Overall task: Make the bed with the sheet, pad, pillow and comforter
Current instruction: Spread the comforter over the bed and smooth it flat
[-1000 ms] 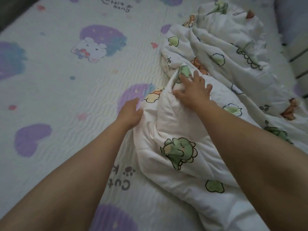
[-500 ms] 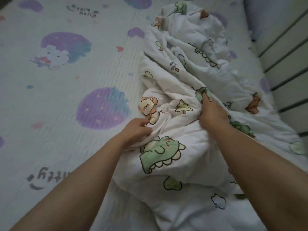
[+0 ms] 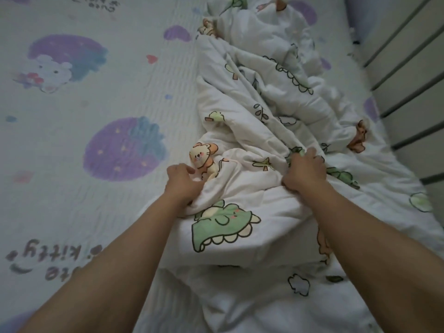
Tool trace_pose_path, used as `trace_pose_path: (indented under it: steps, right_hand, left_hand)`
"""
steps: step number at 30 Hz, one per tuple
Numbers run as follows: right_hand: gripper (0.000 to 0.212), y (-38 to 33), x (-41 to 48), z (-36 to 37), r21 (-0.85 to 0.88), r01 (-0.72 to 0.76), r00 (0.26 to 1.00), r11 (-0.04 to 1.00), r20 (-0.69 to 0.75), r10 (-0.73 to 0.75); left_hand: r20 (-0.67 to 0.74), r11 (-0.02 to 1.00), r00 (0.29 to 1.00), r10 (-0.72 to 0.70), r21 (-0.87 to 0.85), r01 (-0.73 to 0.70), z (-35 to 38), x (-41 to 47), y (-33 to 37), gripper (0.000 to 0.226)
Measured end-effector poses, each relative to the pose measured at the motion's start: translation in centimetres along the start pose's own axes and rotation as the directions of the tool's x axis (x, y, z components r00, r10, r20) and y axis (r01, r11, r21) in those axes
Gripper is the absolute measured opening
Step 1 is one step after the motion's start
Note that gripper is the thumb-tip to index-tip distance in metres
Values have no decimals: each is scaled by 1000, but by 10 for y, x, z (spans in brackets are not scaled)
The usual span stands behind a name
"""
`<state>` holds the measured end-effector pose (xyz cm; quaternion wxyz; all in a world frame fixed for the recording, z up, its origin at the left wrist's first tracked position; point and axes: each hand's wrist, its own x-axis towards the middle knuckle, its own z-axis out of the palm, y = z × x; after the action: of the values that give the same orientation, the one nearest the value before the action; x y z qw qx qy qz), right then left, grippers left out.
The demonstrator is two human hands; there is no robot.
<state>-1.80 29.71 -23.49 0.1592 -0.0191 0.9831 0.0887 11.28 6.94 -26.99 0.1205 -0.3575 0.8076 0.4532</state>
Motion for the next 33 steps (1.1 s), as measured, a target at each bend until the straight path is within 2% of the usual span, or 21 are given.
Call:
trace_pose_path:
  steps: [2, 3, 5, 7, 9, 11, 13, 14, 16, 18, 21, 24, 27, 30, 31, 33]
  right_hand:
    - [71, -20, 9, -16, -9, 46, 987, 999, -153, -47]
    - [69, -32, 12, -24, 16, 97, 966, 995, -241, -91]
    - [57, -61, 19, -38, 60, 270, 907, 961, -350, -233]
    - [50, -96, 25, -48, 50, 439, 850, 897, -347, -397]
    - [49, -129, 28, -53, 48, 512, 825, 858, -305, -476]
    - [59, -161, 30, -50, 9, 508, 839, 861, -232, -493]
    - [71, -183, 29, -45, -152, 473, 868, 868, -89, -489]
    - [65, -189, 29, -44, -226, 463, 876, 857, -30, -481]
    - [37, -203, 24, -45, -273, 478, 868, 835, 5, -496]
    - [23, -218, 16, -51, -204, 501, 850, 841, -66, -523]
    - [21, -250, -3, -69, -6, 513, 822, 858, -284, -494]
    - [26, -297, -30, -110, 286, 512, 810, 810, -474, -345]
    - [29, -334, -53, -161, 476, 546, 783, 689, -581, -220]
    - [28, -364, -74, -189, 518, 591, 758, 619, -619, -207]
    - [27, -374, -80, -189, 501, 595, 759, 629, -608, -234]
    - [24, -388, -90, -175, 418, 593, 771, 688, -542, -335]
  left_hand:
    - [161, 994, 982, -95, -32, 101, -5, 1, -6, 79]
    - [205, 994, 974, -99, -33, 108, -7, -1, -8, 85]
    - [283, 995, 955, -85, -21, 95, -8, -3, -15, 69]
    - [332, 994, 940, -74, -55, 98, -10, -5, -26, 36]
    - [344, 988, 937, -66, -106, 108, -14, -5, -35, 20]
    - [288, 979, 956, -51, -174, 105, -26, -4, -46, 19]
    - [182, 967, 983, -28, -244, 73, -43, -3, -53, 23]
    - [128, 965, 992, -13, -258, 46, -51, -3, -55, 24]
    - [17, 969, 1000, 10, -246, -5, -74, -4, -65, 23]
    - [-78, 970, 997, 25, -239, -43, -99, -7, -77, 15]
    - [-261, 960, 965, 29, -263, -100, -142, -16, -96, 12]
    - [-491, 940, 871, -27, -309, -145, -199, -29, -122, 21]
    - [-687, 900, 715, -130, -384, -205, -257, -47, -148, 21]
    - [-836, 901, 504, -216, -370, -228, -311, -78, -179, 17]
    - [-871, 922, 441, -215, -330, -203, -322, -88, -189, 16]
    - [-912, 962, 367, -182, -243, -127, -330, -103, -205, 17]
